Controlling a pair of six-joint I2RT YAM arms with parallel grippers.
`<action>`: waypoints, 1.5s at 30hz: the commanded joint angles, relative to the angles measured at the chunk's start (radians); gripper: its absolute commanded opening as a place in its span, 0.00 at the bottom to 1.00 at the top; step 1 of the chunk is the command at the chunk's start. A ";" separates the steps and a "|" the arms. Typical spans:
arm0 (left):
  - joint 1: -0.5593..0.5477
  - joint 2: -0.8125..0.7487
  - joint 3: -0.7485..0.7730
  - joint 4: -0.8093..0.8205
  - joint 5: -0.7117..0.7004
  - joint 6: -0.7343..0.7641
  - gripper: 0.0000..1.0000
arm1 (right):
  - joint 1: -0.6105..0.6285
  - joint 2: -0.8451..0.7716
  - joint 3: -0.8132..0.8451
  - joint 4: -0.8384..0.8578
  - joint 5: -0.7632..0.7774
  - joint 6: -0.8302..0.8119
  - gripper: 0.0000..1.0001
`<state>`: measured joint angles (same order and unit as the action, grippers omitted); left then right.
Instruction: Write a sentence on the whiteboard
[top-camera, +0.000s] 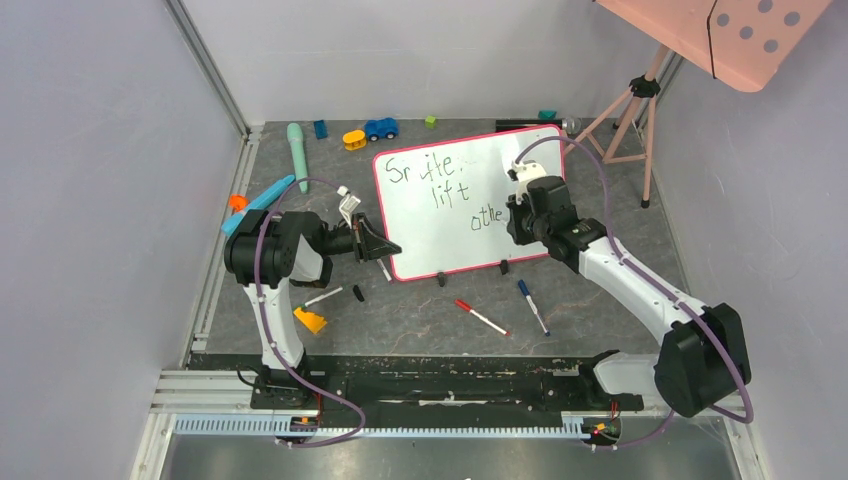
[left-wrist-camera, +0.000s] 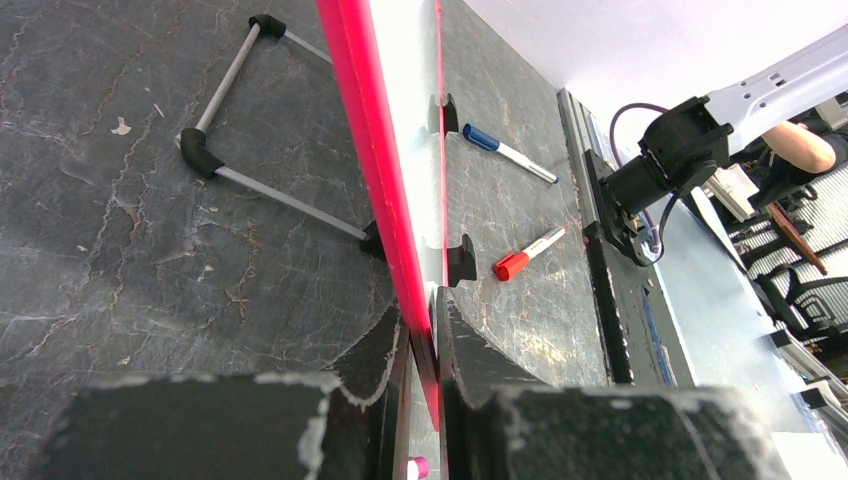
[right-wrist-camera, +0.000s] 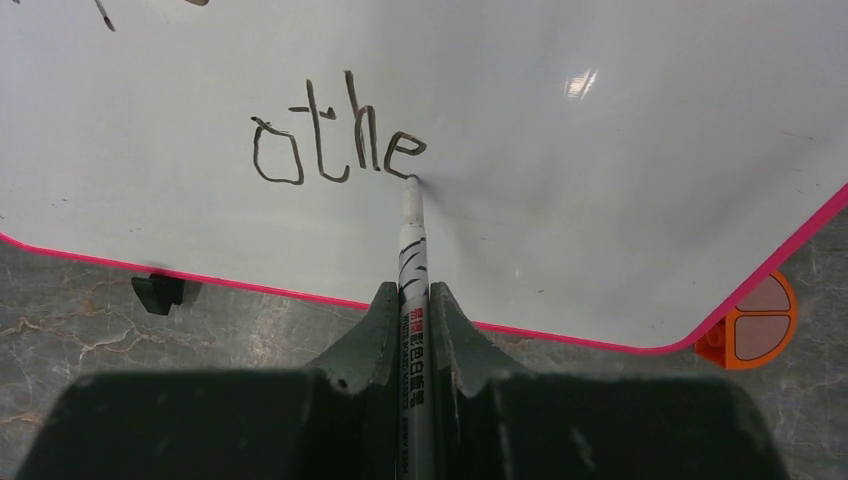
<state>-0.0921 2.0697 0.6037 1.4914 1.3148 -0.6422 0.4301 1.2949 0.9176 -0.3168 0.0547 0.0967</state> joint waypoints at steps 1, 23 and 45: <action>-0.008 0.017 -0.006 0.066 0.035 0.089 0.14 | -0.004 -0.020 0.027 0.007 0.072 -0.005 0.00; -0.008 0.017 -0.006 0.066 0.036 0.089 0.14 | -0.023 -0.049 0.093 0.001 0.002 -0.013 0.00; -0.008 0.018 -0.007 0.066 0.035 0.090 0.14 | -0.028 0.009 0.070 0.022 0.045 -0.013 0.00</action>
<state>-0.0921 2.0693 0.6037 1.4914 1.3140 -0.6422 0.4076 1.2999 0.9741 -0.3298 0.0601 0.0887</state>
